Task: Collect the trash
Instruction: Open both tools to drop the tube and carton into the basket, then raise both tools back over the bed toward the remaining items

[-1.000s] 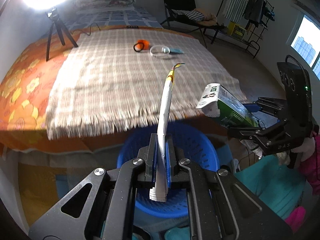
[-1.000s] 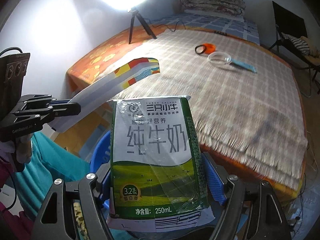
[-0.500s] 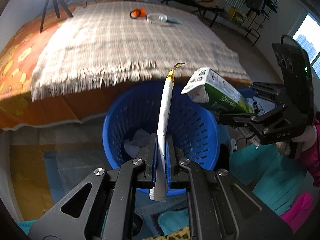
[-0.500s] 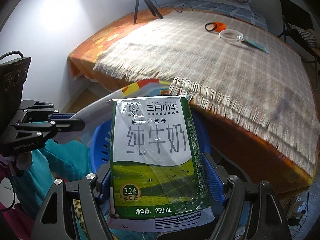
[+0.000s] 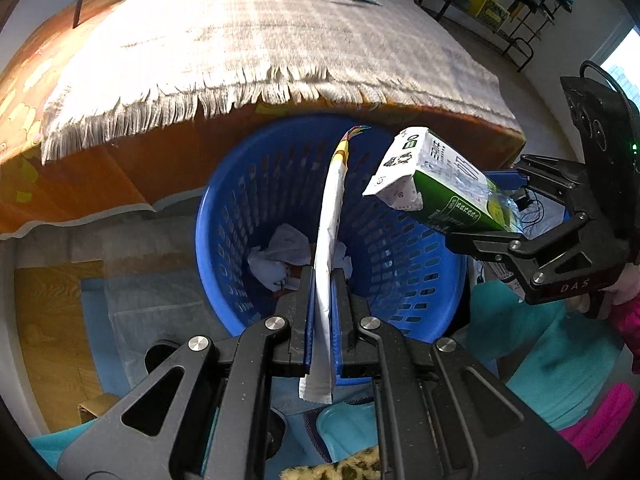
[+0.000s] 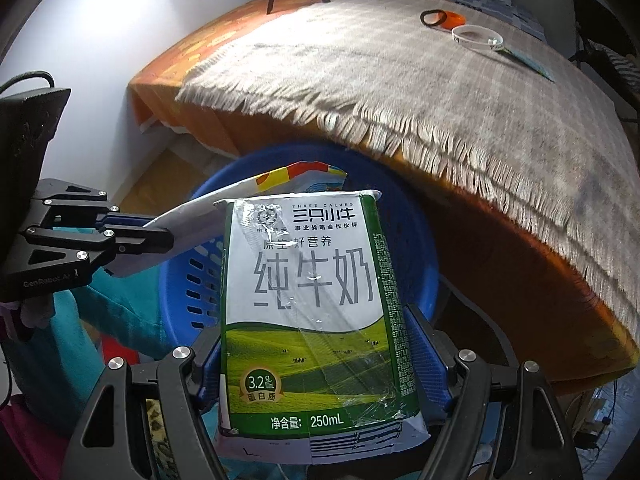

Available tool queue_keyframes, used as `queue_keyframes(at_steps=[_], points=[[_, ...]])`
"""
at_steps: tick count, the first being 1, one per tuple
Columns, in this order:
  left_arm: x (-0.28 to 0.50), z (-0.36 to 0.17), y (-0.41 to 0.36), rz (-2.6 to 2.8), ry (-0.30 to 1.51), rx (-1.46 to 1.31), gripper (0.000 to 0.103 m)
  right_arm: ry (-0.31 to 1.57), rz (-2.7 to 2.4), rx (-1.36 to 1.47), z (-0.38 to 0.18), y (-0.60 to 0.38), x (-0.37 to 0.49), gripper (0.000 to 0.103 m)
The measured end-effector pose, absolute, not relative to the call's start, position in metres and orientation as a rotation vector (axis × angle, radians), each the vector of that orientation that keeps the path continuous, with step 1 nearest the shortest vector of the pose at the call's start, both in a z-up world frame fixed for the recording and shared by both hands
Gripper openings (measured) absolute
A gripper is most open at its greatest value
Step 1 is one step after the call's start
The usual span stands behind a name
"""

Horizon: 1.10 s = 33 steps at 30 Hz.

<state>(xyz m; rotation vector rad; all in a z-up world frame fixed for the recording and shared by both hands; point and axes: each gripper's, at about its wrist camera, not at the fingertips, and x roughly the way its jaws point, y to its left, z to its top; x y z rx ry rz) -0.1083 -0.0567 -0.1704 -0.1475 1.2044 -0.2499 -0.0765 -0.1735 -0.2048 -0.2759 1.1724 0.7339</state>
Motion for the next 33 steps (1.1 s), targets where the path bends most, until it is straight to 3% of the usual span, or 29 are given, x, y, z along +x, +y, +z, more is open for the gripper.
queue_keyframes(at_steps=[13, 14, 17, 18, 26, 30, 33], points=[[-0.097, -0.176, -0.064, -0.240, 1.224, -0.139, 0.006, 1.198, 0.719, -0.270, -0.216, -0.173, -0.069, 0.080], [-0.097, -0.177, -0.064, -0.238, 1.227, -0.138, 0.012, 1.201, 0.718, -0.270, -0.216, -0.173, -0.069, 0.080], [-0.096, -0.176, -0.064, -0.225, 1.217, -0.132, 0.050, 1.205, 0.710, -0.270, -0.218, -0.173, -0.068, 0.083], [-0.096, -0.175, -0.064, -0.219, 1.204, -0.130, 0.053, 1.204, 0.708, -0.267, -0.218, -0.173, -0.068, 0.084], [-0.094, -0.175, -0.062, -0.203, 1.205, -0.131, 0.053, 1.223, 0.690, -0.238, -0.219, -0.180, -0.064, 0.091], [-0.094, -0.174, -0.063, -0.195, 1.195, -0.120, 0.064, 1.222, 0.681, -0.222, -0.218, -0.185, -0.063, 0.093], [-0.093, -0.172, -0.062, -0.188, 1.190, -0.119, 0.064, 1.214, 0.668, -0.221, -0.215, -0.187, -0.063, 0.096]])
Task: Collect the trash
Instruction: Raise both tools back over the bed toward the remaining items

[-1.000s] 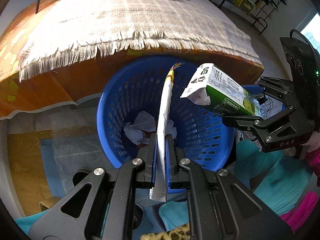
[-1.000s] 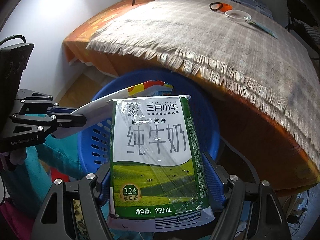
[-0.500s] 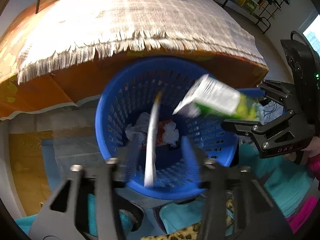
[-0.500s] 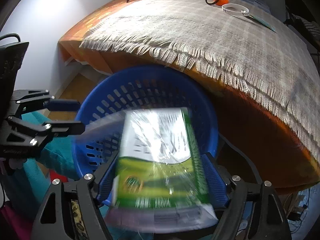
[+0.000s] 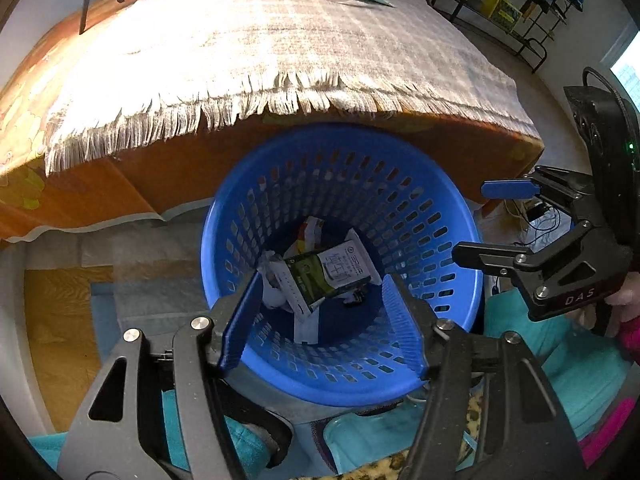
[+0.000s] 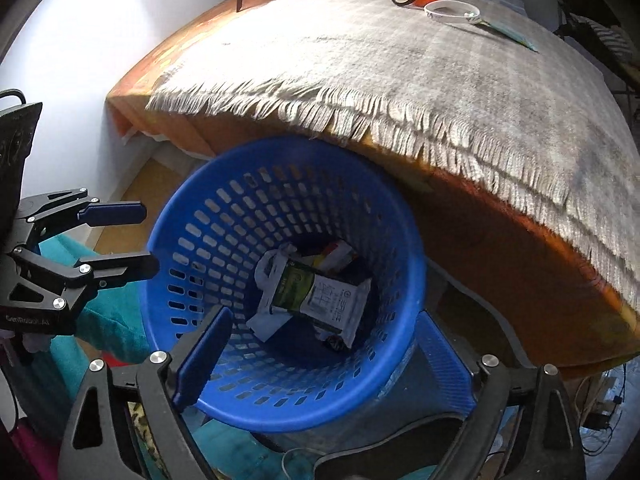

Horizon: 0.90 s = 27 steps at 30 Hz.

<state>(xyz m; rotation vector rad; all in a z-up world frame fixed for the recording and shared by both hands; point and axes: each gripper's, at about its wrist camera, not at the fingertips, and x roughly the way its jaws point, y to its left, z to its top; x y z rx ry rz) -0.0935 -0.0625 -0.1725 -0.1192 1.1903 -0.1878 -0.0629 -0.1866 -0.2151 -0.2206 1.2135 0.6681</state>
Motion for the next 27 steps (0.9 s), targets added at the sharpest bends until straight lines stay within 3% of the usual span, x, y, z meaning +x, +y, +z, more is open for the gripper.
queue_keyframes(at_steps=[14, 27], points=[[-0.074, -0.146, -0.062, -0.196, 1.138, -0.125, 0.064, 1.188, 0.607, -0.167, -0.192, -0.197, -0.042, 0.098], [0.001, -0.095, -0.057, -0.192, 1.005, -0.085, 0.064, 1.034, 0.560, -0.062, -0.142, -0.222, 0.021, 0.098]])
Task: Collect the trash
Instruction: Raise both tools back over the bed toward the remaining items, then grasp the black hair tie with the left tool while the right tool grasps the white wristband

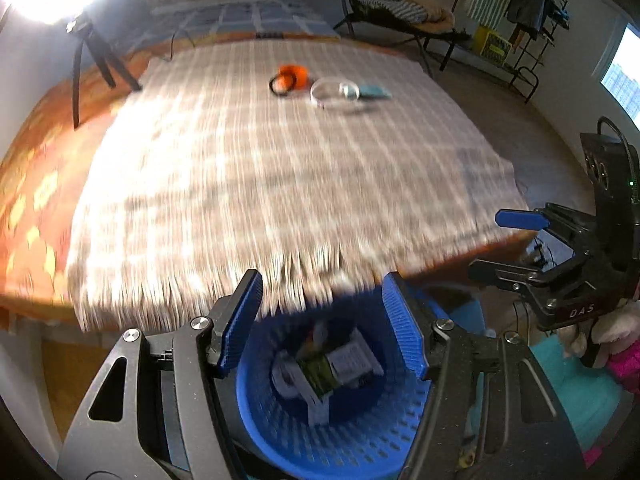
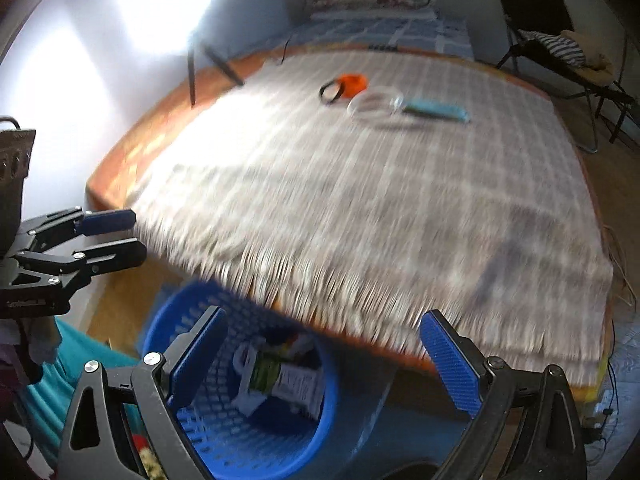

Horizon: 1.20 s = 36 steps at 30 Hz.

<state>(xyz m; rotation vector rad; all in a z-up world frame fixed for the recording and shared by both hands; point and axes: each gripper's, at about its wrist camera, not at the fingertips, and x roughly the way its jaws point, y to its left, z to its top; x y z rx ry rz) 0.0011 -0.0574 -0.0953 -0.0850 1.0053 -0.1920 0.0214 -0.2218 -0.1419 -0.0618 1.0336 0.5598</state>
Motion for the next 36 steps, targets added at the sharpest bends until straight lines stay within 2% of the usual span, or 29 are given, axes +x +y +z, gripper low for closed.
queue_keyframes(at_steps=[8, 25, 29, 31, 33, 36], points=[[0.064, -0.090, -0.053, -0.198, 0.982, -0.101, 0.064, 0.963, 0.494, -0.041, -0.127, -0.230, 0.075, 0.098], [0.185, -0.104, -0.039, -0.195, 0.974, -0.133, 0.064, 1.006, 0.457, 0.123, -0.141, -0.233, 0.187, 0.098], [0.209, -0.110, -0.033, -0.187, 0.967, -0.161, 0.064, 1.021, 0.474, 0.154, -0.148, -0.228, 0.208, 0.093], [0.221, -0.113, -0.031, -0.180, 0.966, -0.162, 0.060, 1.030, 0.481, 0.163, -0.152, -0.225, 0.218, 0.090], [0.232, -0.117, -0.029, -0.178, 0.974, -0.156, 0.049, 1.036, 0.486, 0.173, -0.156, -0.222, 0.226, 0.088], [0.247, -0.124, -0.030, -0.173, 0.977, -0.141, 0.049, 1.055, 0.495, 0.202, -0.164, -0.219, 0.238, 0.082]])
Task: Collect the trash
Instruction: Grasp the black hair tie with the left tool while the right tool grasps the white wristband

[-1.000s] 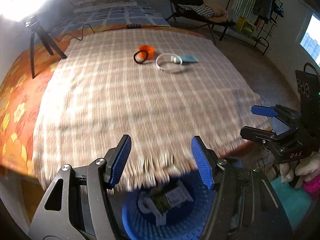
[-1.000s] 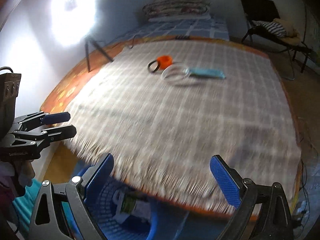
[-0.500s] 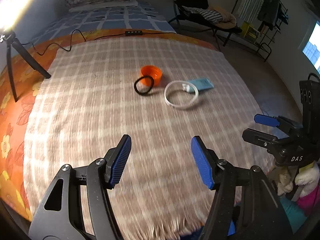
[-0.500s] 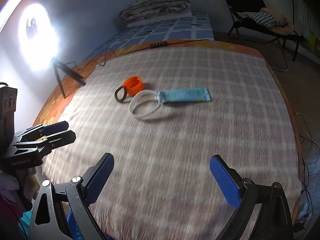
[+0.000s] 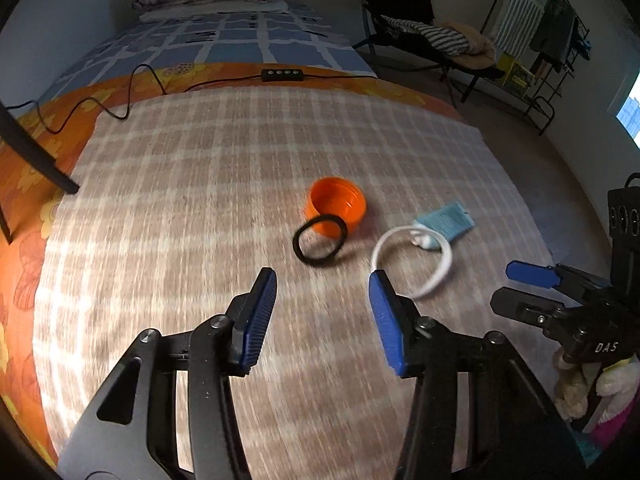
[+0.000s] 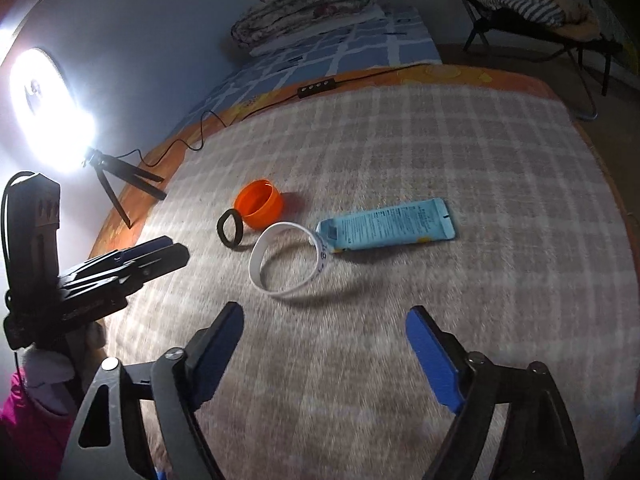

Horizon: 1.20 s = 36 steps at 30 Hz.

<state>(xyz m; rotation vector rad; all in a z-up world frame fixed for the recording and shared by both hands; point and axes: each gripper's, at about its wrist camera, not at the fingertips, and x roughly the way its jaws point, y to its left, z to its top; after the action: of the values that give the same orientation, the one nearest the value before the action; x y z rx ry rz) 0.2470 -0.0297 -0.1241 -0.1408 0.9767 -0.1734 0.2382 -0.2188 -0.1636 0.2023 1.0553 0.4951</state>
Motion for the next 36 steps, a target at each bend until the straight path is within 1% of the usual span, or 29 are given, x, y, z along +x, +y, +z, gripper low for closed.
queue_keyframes(at_steps=[3, 4, 5, 6, 13, 14, 15, 16, 19, 21, 22, 23, 25, 27, 29, 33, 36], points=[[0.259, -0.132, -0.031, -0.172, 0.983, -0.123, 0.049, 1.080, 0.499, 0.234, -0.173, -0.219, 0.249, 0.078], [0.263, -0.135, -0.031, -0.169, 0.986, -0.117, 0.047, 1.087, 0.501, 0.244, -0.175, -0.219, 0.251, 0.077], [0.266, -0.137, -0.031, -0.169, 0.990, -0.116, 0.042, 1.096, 0.504, 0.258, -0.179, -0.219, 0.255, 0.074], [0.269, -0.139, -0.031, -0.172, 0.996, -0.116, 0.041, 1.102, 0.507, 0.269, -0.181, -0.220, 0.257, 0.072], [0.288, -0.153, -0.029, -0.163, 1.007, -0.109, 0.041, 1.125, 0.532, 0.314, -0.192, -0.218, 0.270, 0.064], [0.291, -0.154, -0.029, -0.164, 1.009, -0.109, 0.040, 1.127, 0.534, 0.317, -0.193, -0.217, 0.272, 0.061], [0.293, -0.156, -0.029, -0.167, 1.010, -0.110, 0.034, 1.130, 0.537, 0.317, -0.193, -0.215, 0.273, 0.059], [0.295, -0.157, -0.030, -0.171, 1.015, -0.110, 0.031, 1.130, 0.539, 0.317, -0.194, -0.214, 0.274, 0.058], [0.299, -0.162, -0.034, -0.177, 1.021, -0.101, 0.028, 1.129, 0.540, 0.315, -0.195, -0.209, 0.278, 0.052], [0.302, -0.165, -0.037, -0.178, 1.026, -0.093, 0.015, 1.128, 0.535, 0.316, -0.196, -0.206, 0.280, 0.043], [0.302, -0.166, -0.039, -0.175, 1.027, -0.089, 0.012, 1.130, 0.534, 0.321, -0.197, -0.204, 0.282, 0.040], [0.303, -0.166, -0.040, -0.172, 1.027, -0.086, 0.009, 1.131, 0.534, 0.327, -0.197, -0.202, 0.283, 0.036], [0.302, -0.166, -0.042, -0.166, 1.022, -0.076, 0.009, 1.134, 0.524, 0.326, -0.198, -0.200, 0.284, 0.031], [0.302, -0.166, -0.042, -0.166, 1.018, -0.073, 0.006, 1.133, 0.516, 0.324, -0.198, -0.197, 0.285, 0.021], [0.301, -0.165, -0.042, -0.166, 1.012, -0.076, 0.006, 1.136, 0.518, 0.328, -0.198, -0.198, 0.285, 0.017], [0.293, -0.160, -0.040, -0.169, 0.997, -0.077, 0.005, 1.126, 0.521, 0.342, -0.195, -0.201, 0.281, 0.010], [0.285, -0.155, -0.040, -0.169, 0.986, -0.071, 0.005, 1.105, 0.518, 0.340, -0.189, -0.206, 0.277, 0.009]])
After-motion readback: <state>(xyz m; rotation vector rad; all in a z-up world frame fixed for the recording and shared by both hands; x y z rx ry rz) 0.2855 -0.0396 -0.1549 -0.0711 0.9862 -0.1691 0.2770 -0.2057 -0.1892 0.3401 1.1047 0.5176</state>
